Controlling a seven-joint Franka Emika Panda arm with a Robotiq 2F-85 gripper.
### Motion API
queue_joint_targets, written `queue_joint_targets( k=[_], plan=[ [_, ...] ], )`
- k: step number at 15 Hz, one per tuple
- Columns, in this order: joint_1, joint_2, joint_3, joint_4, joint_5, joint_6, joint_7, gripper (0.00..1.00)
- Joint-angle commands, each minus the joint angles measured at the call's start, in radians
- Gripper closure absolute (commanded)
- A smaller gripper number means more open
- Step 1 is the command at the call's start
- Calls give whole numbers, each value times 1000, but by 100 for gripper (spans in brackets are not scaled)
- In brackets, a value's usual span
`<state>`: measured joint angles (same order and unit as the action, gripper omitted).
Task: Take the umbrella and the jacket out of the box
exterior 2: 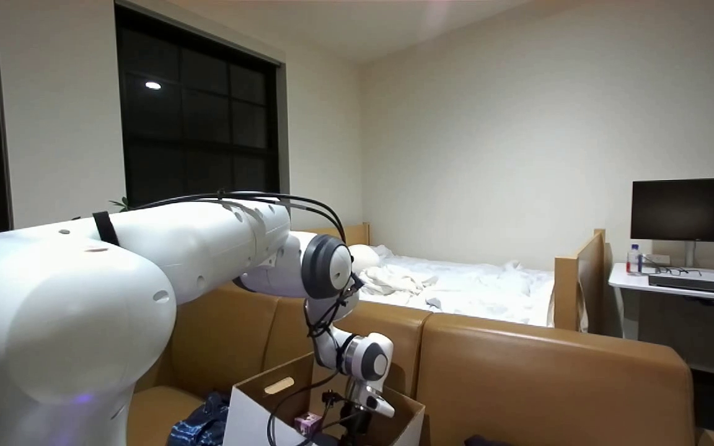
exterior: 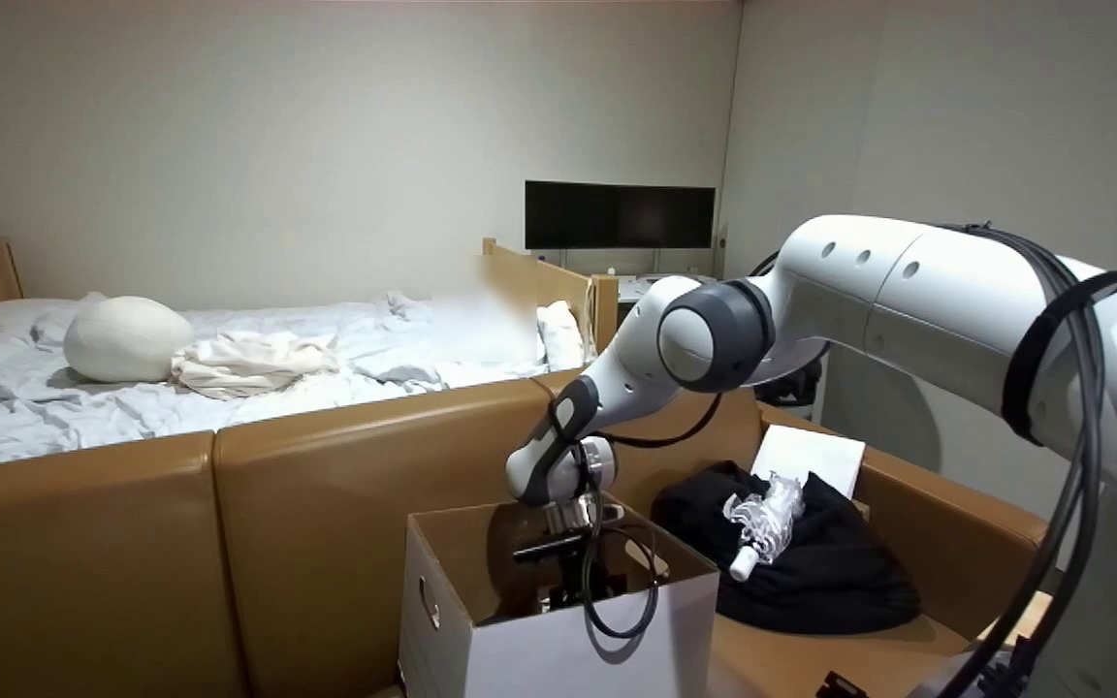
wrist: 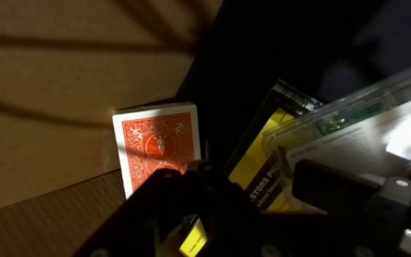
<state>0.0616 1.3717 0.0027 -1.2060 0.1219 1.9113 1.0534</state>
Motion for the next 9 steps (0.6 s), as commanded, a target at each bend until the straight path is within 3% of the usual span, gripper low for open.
queue_joint_targets(
  k=[1, 2, 4, 9],
  plan=[
    [-10, -10, 33, -45, -14, 46, -130, 76],
    [-9, -6, 39, -38, -15, 37, -157, 37],
    [-7, -5, 45, -39, -14, 32, -194, 38],
    [-7, -13, 48, -51, -10, 48, -265, 8]
  ],
)
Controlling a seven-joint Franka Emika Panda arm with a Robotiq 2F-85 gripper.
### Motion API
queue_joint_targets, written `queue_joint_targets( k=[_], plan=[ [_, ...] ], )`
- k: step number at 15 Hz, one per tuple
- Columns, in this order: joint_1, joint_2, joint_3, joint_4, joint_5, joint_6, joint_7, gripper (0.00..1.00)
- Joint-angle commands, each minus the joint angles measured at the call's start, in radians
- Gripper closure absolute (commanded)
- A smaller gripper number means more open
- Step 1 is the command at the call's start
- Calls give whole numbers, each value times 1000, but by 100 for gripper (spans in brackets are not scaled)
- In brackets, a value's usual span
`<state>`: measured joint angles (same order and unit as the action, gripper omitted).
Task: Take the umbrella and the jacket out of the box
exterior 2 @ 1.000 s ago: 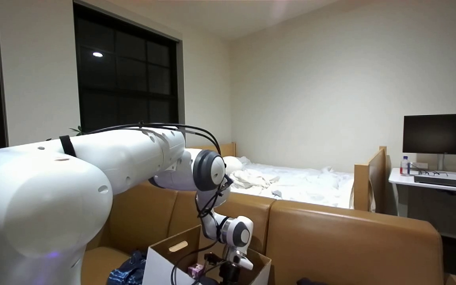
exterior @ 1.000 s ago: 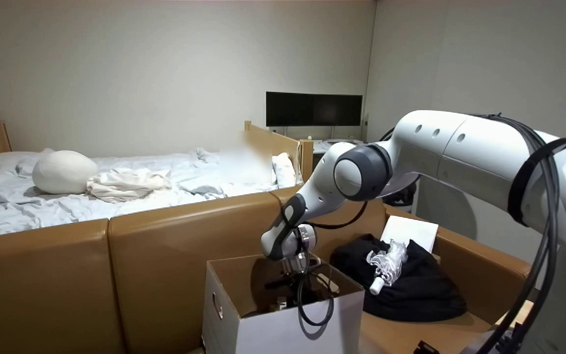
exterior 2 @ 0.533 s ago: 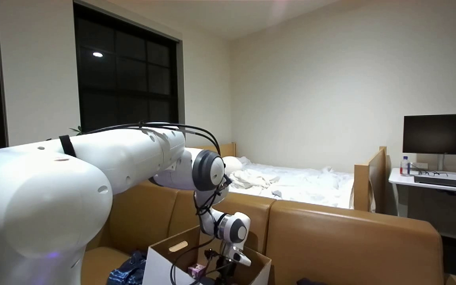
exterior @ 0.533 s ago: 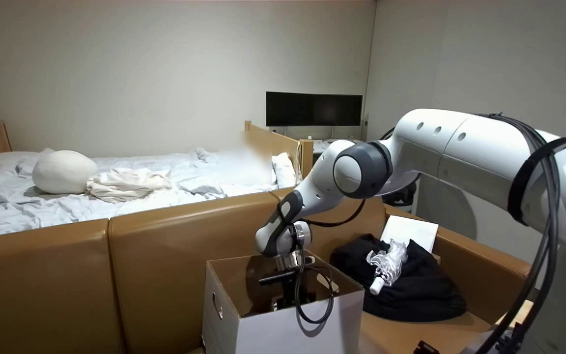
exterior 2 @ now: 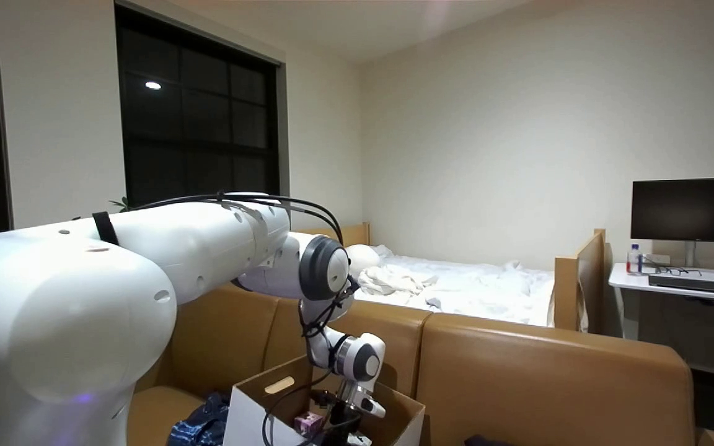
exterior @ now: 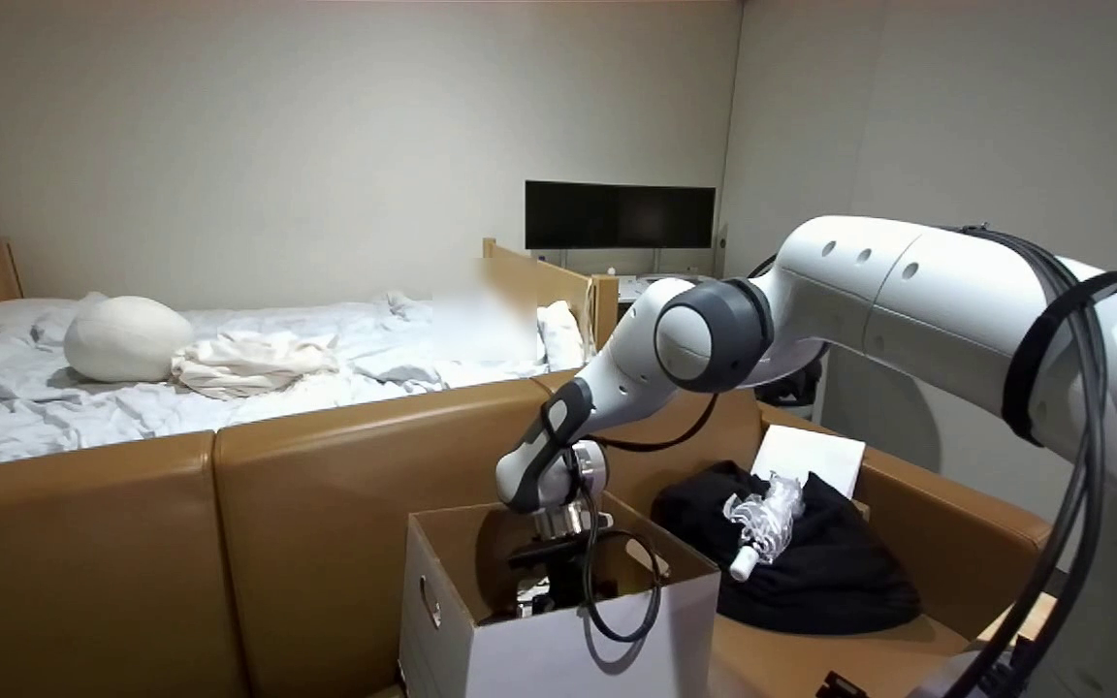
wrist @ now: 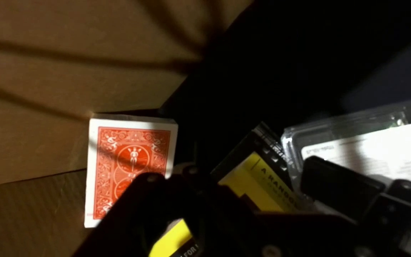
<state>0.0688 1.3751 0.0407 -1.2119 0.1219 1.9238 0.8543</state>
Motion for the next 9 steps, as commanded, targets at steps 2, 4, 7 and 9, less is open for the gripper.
queue_joint_targets(
  k=[2, 4, 7, 9],
  plan=[
    [-14, -18, 10, -46, -8, 36, -87, 1],
    [-10, -21, 9, -53, -9, 39, -102, 0],
    [-8, -12, 12, -43, -10, 15, -134, 0],
    [-12, -29, 14, -76, -5, 40, -151, 0]
  ],
)
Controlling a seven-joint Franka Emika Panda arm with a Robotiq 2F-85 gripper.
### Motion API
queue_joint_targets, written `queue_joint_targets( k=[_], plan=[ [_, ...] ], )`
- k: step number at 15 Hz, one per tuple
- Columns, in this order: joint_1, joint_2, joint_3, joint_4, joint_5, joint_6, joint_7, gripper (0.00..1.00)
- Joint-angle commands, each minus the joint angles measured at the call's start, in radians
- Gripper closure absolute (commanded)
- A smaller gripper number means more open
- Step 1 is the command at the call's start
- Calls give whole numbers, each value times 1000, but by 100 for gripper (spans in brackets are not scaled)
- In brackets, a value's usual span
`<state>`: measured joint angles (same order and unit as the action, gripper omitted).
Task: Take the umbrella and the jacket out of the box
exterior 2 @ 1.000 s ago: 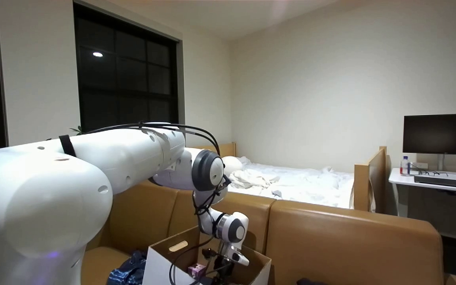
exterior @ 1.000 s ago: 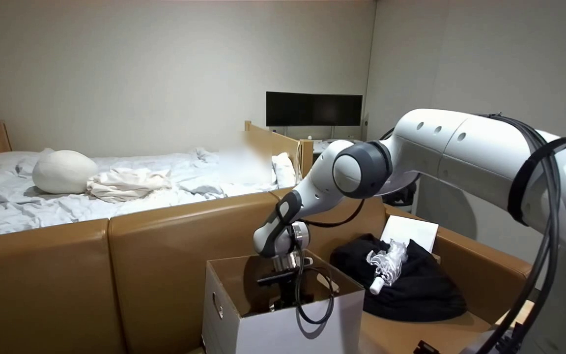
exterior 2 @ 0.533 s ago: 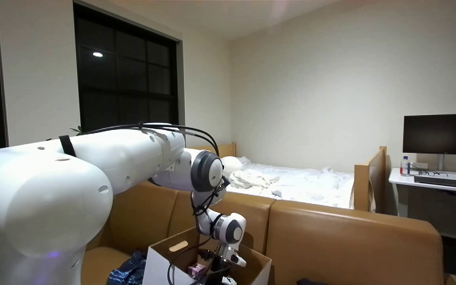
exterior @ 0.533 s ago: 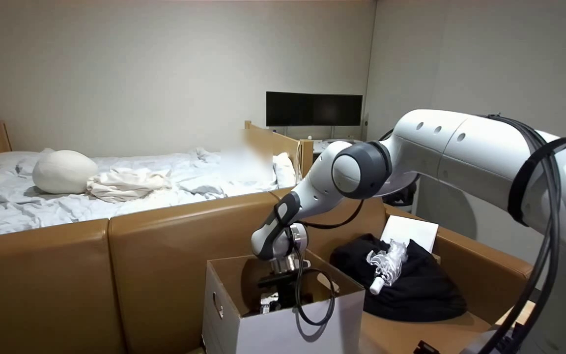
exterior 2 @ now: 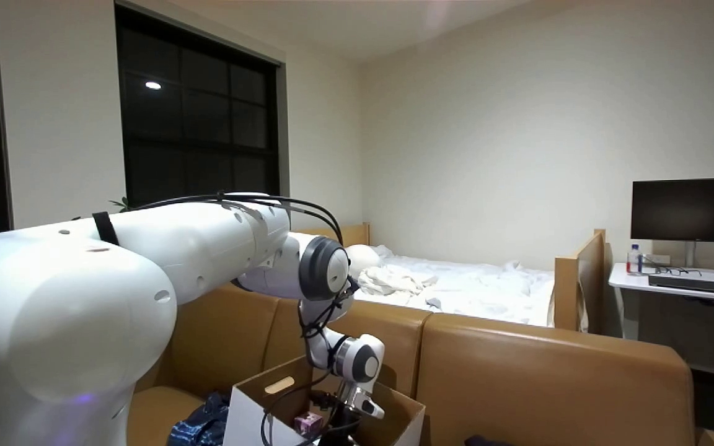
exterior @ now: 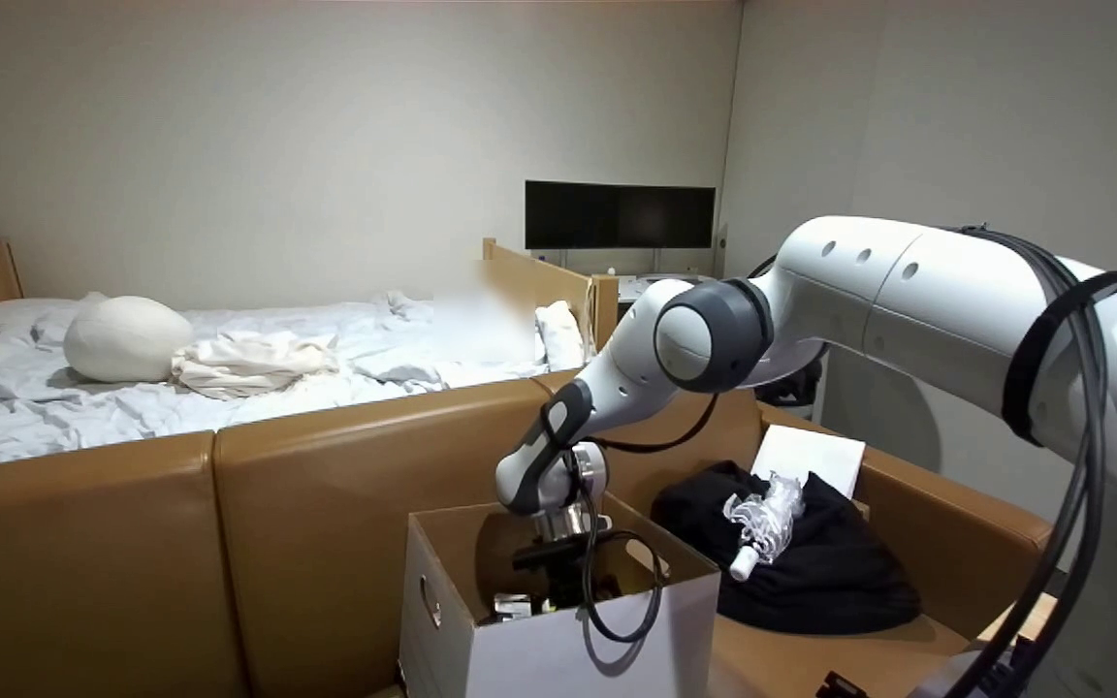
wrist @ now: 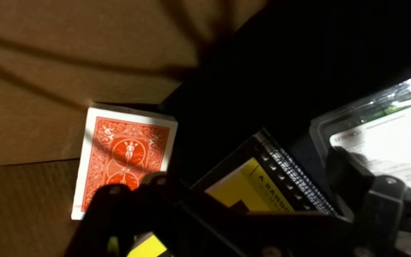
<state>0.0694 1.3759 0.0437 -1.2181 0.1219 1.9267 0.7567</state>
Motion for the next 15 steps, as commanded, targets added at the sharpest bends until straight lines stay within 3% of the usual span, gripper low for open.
queue_joint_targets(
  k=[1, 6, 10, 13, 15],
  plan=[
    [-12, -38, 10, -85, -3, 49, -55, 0],
    [-12, -90, 9, -185, 1, 121, -48, 0],
    [-24, -113, 31, -243, 10, 110, -86, 0],
    [-29, -160, 43, -357, 32, 185, -72, 0],
    [-20, -208, 45, -461, 45, 302, -56, 0]
  ],
)
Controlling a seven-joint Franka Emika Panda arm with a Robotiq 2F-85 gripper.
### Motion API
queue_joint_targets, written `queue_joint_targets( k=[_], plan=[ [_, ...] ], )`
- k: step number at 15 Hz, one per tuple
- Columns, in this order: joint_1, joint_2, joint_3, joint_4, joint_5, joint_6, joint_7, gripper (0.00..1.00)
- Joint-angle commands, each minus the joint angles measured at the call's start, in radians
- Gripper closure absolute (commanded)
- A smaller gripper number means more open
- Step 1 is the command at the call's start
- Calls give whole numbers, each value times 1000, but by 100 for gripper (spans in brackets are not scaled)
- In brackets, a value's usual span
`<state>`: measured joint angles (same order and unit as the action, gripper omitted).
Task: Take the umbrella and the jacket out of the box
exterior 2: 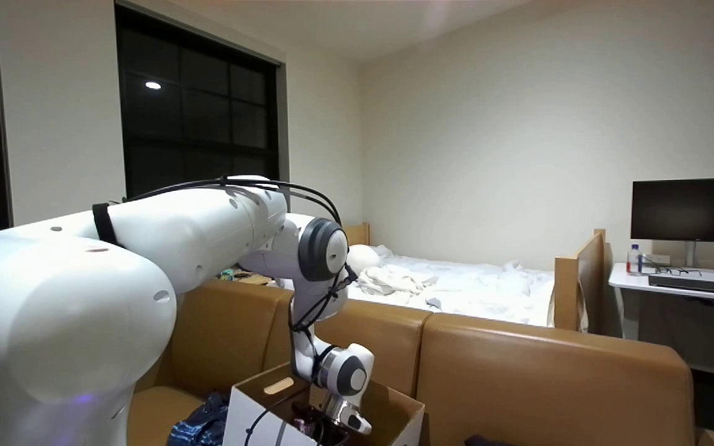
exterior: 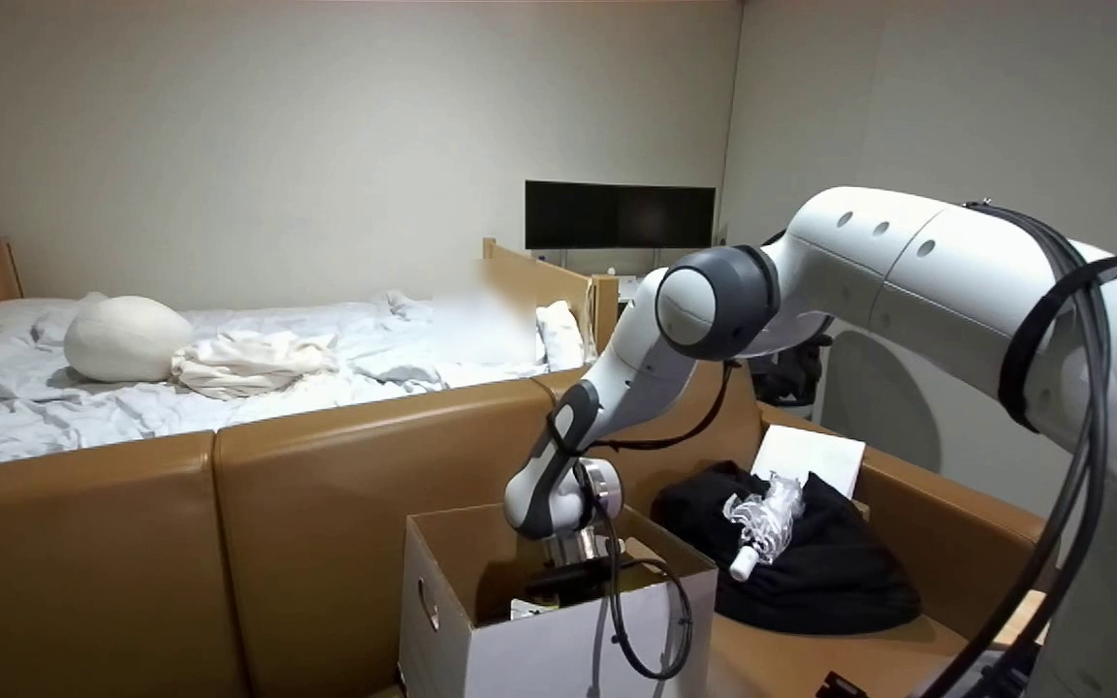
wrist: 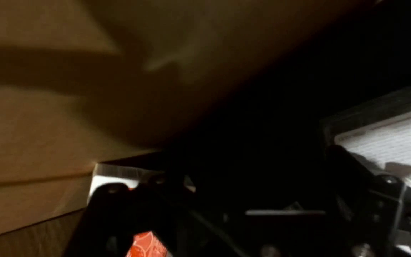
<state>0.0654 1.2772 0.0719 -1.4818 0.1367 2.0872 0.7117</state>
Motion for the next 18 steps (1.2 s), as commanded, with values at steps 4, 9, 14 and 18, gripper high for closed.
queue_joint_targets(
  k=[4, 9, 14, 18],
  plan=[
    [-2, -208, 7, -363, 146, 469, -53, 0],
    [-40, -208, 23, -315, 233, 740, -91, 0],
    [-37, -187, -15, -171, 206, 590, -73, 0],
    [2, -168, -60, -52, 137, 228, -50, 0]
  ],
)
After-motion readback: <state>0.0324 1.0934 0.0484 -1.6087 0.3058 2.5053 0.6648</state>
